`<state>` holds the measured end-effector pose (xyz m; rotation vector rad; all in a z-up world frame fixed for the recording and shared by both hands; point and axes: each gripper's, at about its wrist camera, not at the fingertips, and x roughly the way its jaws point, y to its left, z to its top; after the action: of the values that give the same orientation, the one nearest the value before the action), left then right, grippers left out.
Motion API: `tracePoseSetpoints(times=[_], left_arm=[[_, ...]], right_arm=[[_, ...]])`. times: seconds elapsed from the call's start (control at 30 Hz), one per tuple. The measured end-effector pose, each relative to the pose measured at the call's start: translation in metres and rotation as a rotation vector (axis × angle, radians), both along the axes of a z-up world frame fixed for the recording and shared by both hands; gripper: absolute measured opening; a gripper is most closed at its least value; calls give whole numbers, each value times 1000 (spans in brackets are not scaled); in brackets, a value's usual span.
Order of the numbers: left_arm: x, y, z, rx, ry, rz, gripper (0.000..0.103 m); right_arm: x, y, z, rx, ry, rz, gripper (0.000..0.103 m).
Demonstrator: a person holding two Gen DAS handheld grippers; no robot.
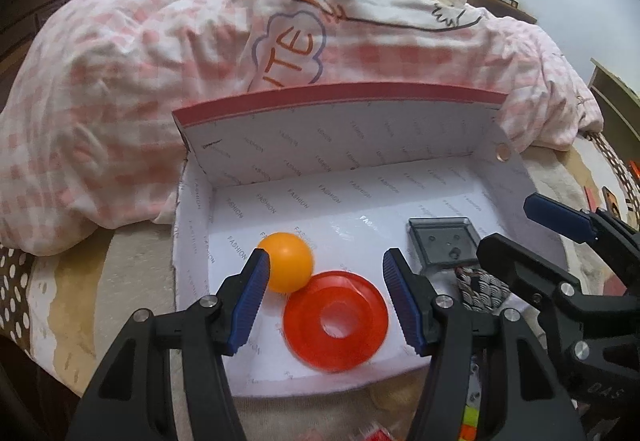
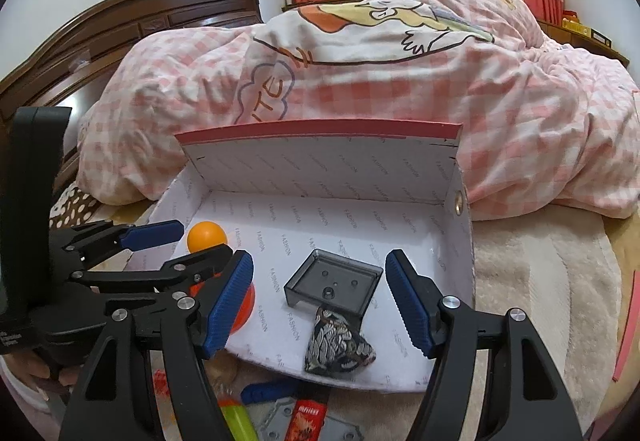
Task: Organize objects
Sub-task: 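Release the orange ball and grey tray inside the box, withdraw both tools, then grasp the clear plastic bottle with the left tool while the right tool grasps the black tape roll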
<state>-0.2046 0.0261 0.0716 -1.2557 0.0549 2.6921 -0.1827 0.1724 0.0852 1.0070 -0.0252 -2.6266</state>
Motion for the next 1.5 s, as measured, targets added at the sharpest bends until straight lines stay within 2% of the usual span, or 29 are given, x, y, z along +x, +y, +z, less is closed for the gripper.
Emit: tracePoseSetpoints(times=[0.47,0.7,0.87,0.97,1.13,1.37,1.5], left_arm=[[67,-1,19,0,40,-47,59],[102,1,11,6,53,-82,59],[119,3,-6,-10,47,-97,59],[122,4,-15,-31,40,-97,59],[115,0,-24,-13,20,-94,59],[105,1,-42,-25,-28,-103,59],[98,-1,-53,-44,-45,-67,59]], right_arm=[[51,9,3,-27,-11,12,70],[86,16,-5,-37,-20,8,70],[106,18,-18,-44,-37,5,70],[117,18,-27,-39,-51,10,70],[127,17,-37,-24,-59,23,70],[133,19,-41,-33,-59,45,70],[139,24,-40,-34,-54,51,70]])
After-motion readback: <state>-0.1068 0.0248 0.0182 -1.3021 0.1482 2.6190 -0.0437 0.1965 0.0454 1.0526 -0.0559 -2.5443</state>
